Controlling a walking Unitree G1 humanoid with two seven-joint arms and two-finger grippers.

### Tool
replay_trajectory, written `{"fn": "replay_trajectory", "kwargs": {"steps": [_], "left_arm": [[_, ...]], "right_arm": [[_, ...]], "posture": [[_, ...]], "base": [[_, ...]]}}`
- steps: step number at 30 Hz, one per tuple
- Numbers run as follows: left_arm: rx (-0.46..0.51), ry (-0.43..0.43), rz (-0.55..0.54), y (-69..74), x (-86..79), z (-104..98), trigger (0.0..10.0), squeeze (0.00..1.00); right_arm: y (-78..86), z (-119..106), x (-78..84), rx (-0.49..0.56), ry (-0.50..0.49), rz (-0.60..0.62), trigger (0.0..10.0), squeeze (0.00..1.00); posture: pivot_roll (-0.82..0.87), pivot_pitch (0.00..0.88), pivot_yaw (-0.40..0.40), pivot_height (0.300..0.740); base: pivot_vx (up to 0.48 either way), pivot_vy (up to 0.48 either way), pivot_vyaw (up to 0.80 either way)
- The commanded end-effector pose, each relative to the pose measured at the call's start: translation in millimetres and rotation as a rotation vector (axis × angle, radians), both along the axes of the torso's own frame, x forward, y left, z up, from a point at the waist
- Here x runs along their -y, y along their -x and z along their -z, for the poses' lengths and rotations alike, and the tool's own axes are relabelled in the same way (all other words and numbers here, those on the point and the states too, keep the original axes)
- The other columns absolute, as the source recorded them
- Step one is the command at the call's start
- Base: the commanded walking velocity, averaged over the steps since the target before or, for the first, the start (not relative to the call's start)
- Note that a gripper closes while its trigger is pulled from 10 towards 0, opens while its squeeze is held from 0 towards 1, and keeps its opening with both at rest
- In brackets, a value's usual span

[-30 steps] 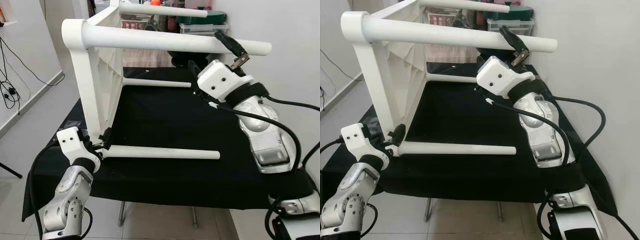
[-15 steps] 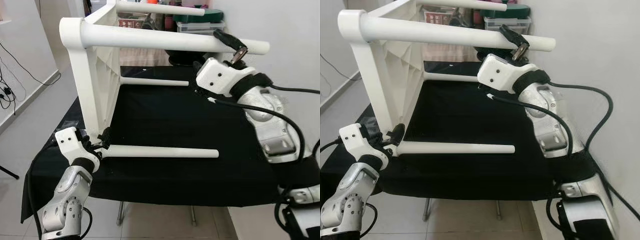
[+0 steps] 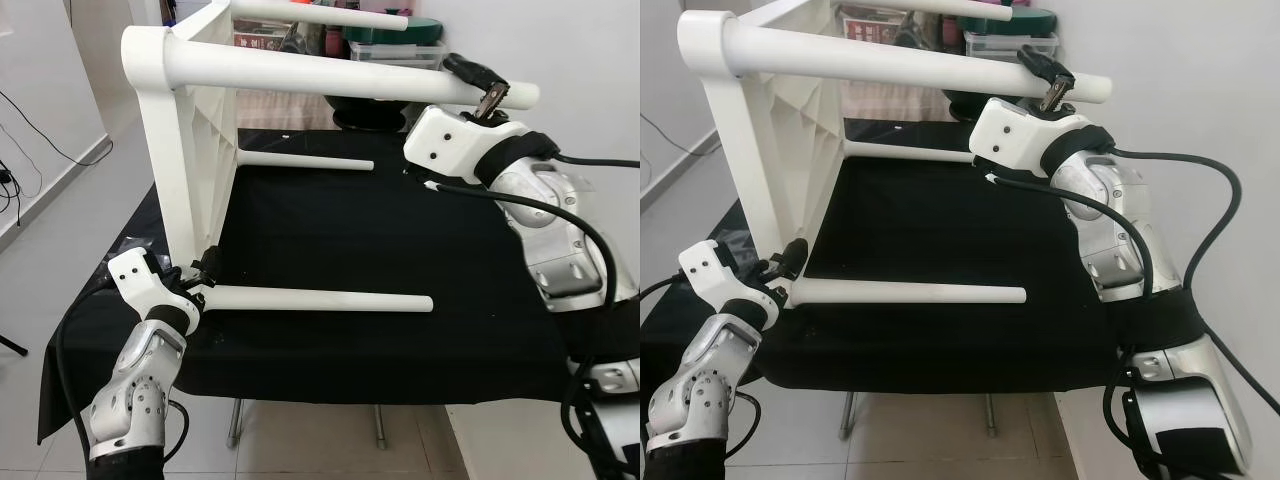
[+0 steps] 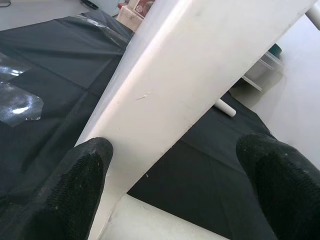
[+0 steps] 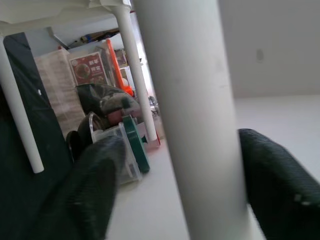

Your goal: Building children table

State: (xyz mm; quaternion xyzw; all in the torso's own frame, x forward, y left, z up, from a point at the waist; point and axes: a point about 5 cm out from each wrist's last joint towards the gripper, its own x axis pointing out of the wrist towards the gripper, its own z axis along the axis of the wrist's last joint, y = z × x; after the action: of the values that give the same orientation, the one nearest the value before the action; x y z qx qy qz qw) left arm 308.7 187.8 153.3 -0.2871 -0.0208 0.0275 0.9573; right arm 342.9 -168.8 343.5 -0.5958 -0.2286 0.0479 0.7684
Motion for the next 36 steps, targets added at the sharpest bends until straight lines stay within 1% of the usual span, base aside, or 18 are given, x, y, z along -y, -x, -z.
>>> {"fn": "replay_trajectory", "kwargs": {"steps": [1, 7, 15, 16, 17, 18, 19, 20, 25, 26, 27, 28, 30, 32, 33, 36], "left_arm": [[-0.020, -0.001, -0.004, -2.9, -1.3, 4.1, 10.0, 0.00], [-0.011, -0.023, -0.018, -9.1, -8.9, 3.1, 10.0, 0.00], [0.019, -0.042, -0.023, -13.8, -10.4, -4.7, 10.0, 0.00], [0.029, -0.046, -0.021, -15.1, -10.0, -7.3, 10.0, 0.00], [0.038, -0.053, -0.017, -16.5, -9.1, -9.7, 10.0, 0.00], [0.038, -0.053, -0.017, -16.5, -9.1, -9.7, 10.0, 0.00], [0.044, -0.056, -0.013, -17.3, -8.1, -11.1, 10.0, 0.00], [0.047, -0.058, -0.007, -17.5, -6.2, -12.1, 10.0, 0.00], [0.056, -0.064, 0.007, -17.0, -1.6, -13.1, 10.0, 0.00], [0.058, -0.067, 0.010, -16.9, -0.5, -13.1, 10.0, 0.00], [0.059, -0.067, 0.013, -16.8, 0.6, -13.4, 10.0, 0.00], [0.061, -0.067, 0.016, -16.7, 1.7, -13.8, 10.0, 0.00], [0.063, -0.066, 0.018, -16.5, 2.7, -14.2, 10.0, 0.00], [0.065, -0.066, 0.026, -16.0, 5.7, -14.6, 10.0, 0.00], [0.065, -0.066, 0.026, -16.0, 5.7, -14.6, 10.0, 0.00], [0.068, -0.067, 0.035, -15.6, 9.2, -14.4, 10.0, 0.00]], "right_arm": [[-0.8, -1.1, -1.1, -0.012, 0.017, 0.003, 0.0, 0.00], [-1.9, -2.7, -1.7, -0.021, 0.012, 0.005, 0.0, 0.00], [-3.5, -2.6, -4.0, -0.028, 0.012, -0.002, 0.0, 0.00], [-3.8, -2.7, -4.7, -0.025, 0.014, -0.002, 4.7, 0.00], [-4.4, -2.4, -6.1, -0.033, 0.015, -0.012, 10.0, 0.00], [-4.4, -2.4, -6.1, -0.033, 0.015, -0.012, 10.0, 0.00], [-4.6, -2.6, -7.0, -0.034, 0.015, -0.018, 10.0, 0.53], [-5.8, -1.4, -8.0, -0.056, 0.022, -0.028, 10.0, 1.00], [-10.6, -1.8, -7.6, -0.055, 0.067, -0.009, 10.0, 1.00], [-12.3, -3.2, -6.4, -0.050, 0.072, 0.002, 10.0, 0.84], [-14.8, -4.9, -4.8, -0.054, 0.077, 0.015, 10.0, 0.55], [-17.8, -6.8, -3.1, -0.060, 0.084, 0.030, 10.0, 0.00], [-20.4, -8.7, -1.8, -0.063, 0.090, 0.043, 10.0, 0.00], [-26.3, -14.1, -0.9, -0.066, 0.108, 0.070, 10.0, 0.00], [-26.3, -14.1, -0.9, -0.066, 0.108, 0.070, 10.0, 0.00], [-30.3, -21.6, -4.3, -0.062, 0.119, 0.077, 10.0, 0.00]], "posture": [[-0.02, 0.022, -0.067, 0.740], [-0.02, 0.033, -0.072, 0.740], [-0.02, 0.036, -0.073, 0.740], [-0.02, 0.038, -0.072, 0.740], [-0.02, 0.038, -0.071, 0.740], [-0.02, 0.038, -0.071, 0.740], [-0.02, 0.038, -0.071, 0.740], [-0.02, 0.039, -0.069, 0.740], [-0.02, 0.039, -0.070, 0.740], [-0.02, 0.040, -0.071, 0.740], [-0.02, 0.039, -0.073, 0.740], [-0.02, 0.039, -0.074, 0.740], [-0.02, 0.039, -0.074, 0.740], [-0.01, 0.039, -0.077, 0.740], [-0.01, 0.039, -0.077, 0.740], [-0.01, 0.040, -0.079, 0.740]], "base": [[0.000, 0.000, 0.00], [0.000, 0.000, 0.00], [0.000, 0.000, 0.00], [0.000, 0.000, 0.00], [0.000, 0.000, 0.00], [0.000, 0.000, 0.00], [0.000, 0.000, 0.00], [0.000, 0.000, 0.00], [0.000, 0.000, 0.00], [0.000, 0.000, 0.00], [0.000, 0.000, 0.00], [0.000, 0.000, 0.00], [0.000, 0.000, 0.00], [0.000, 0.000, 0.00], [0.000, 0.000, 0.00], [0.000, 0.000, 0.00]]}}
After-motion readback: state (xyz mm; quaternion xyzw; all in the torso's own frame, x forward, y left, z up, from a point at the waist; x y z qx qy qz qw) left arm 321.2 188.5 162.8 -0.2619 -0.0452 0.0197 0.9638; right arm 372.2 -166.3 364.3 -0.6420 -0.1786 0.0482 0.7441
